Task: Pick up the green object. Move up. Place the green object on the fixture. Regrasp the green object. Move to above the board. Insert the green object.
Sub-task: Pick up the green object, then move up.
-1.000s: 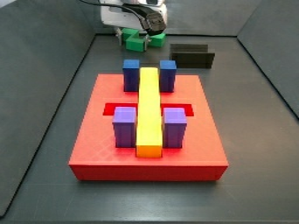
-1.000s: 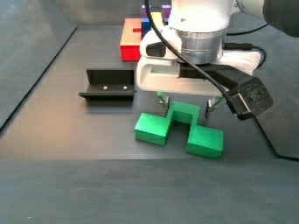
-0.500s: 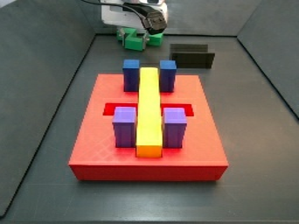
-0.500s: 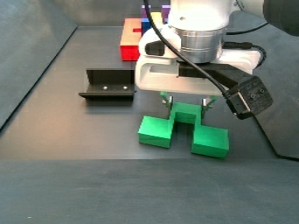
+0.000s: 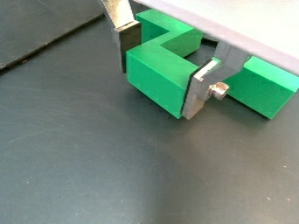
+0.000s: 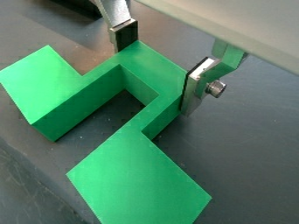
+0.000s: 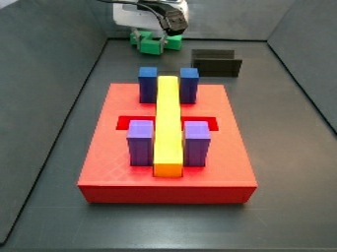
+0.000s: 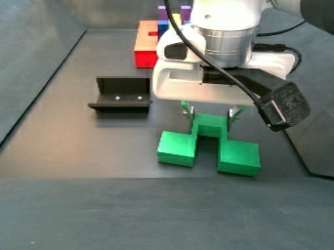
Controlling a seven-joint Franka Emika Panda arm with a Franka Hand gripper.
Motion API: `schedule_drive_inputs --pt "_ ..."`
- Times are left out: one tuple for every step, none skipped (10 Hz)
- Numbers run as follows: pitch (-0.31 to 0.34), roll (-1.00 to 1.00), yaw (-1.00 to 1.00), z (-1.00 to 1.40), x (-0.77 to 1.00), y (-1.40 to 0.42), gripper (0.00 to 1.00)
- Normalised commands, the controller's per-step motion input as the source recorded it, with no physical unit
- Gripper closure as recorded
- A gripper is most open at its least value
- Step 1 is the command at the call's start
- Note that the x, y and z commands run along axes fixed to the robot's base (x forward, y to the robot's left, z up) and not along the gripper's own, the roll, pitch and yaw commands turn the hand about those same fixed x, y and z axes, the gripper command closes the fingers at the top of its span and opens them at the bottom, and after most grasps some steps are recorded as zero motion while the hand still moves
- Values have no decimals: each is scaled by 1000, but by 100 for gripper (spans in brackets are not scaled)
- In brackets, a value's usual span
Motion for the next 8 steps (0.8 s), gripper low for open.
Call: schedule_drive_inputs --pt "0 0 0 0 0 0 100" --pt "0 0 0 0 0 0 100" --pt "0 0 0 0 0 0 100" --pt "0 0 0 0 0 0 100" --pt "0 0 0 0 0 0 100" --pt "0 0 0 0 0 0 100" --pt "0 0 0 0 0 0 100" --pt "0 0 0 833 0 0 100"
